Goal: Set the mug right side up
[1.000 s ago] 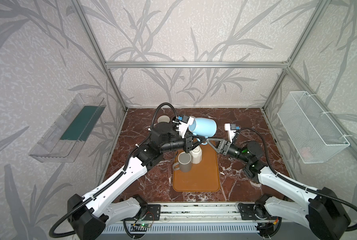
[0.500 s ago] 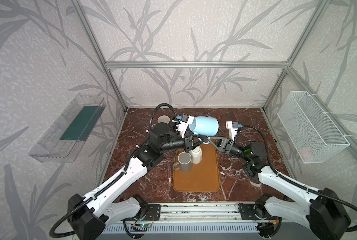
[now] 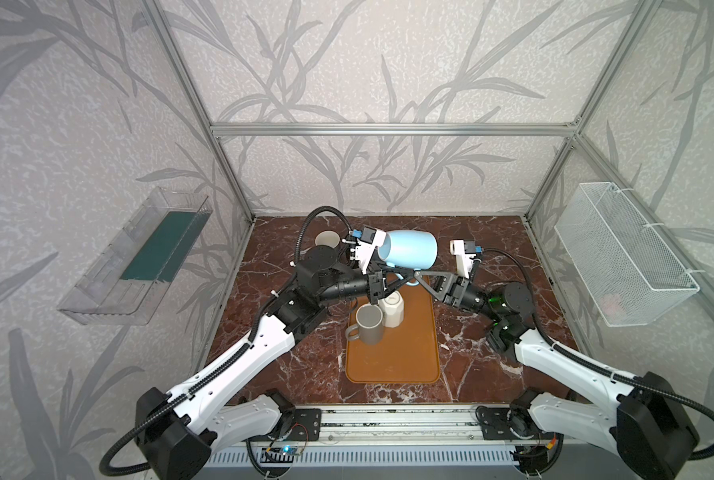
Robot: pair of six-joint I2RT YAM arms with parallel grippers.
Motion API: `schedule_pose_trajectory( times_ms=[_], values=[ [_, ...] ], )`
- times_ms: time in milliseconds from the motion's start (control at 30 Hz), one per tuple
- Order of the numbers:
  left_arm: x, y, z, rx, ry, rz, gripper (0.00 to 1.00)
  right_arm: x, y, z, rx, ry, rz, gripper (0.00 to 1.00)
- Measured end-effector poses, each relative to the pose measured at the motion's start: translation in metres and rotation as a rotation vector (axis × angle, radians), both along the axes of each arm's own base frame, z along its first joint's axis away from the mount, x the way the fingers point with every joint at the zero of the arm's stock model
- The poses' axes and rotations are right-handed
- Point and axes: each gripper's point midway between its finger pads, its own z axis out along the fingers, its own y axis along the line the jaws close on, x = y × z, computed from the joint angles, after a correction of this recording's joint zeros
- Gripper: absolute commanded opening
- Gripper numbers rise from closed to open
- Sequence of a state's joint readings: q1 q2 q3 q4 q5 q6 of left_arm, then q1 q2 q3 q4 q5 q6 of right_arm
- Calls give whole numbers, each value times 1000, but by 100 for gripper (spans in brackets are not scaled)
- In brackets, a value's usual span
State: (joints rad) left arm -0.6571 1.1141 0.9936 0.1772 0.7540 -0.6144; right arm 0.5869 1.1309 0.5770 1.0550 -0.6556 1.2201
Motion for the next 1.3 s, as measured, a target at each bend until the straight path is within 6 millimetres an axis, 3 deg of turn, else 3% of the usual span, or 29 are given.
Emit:
schedule_pose_trajectory(
  times_ms=[200,300,433,633,767,1000,1300],
  values=[
    [0,-1,1,-10,6,-6,0,0,1,1,13,6,9,15],
    [1,-1,1,-16,3,-5,0,1,1,2,25,9,15,0],
    [3,0,0,-15,6,3,0,4,3,0,37,26,24,0],
    [4,3,-3,0,3,24,28,4,5,-2,36,35,28,0],
    [6,6,-14,34,10,48,34,0,3,0,21,33,21,0],
    [6,8,-19,55,17,68,34,-8,-3,1,-34,-9,-18,0],
    [3,10,-20,50,54,57,21,-10,0,-11,-104,-46,-41,0]
  ],
)
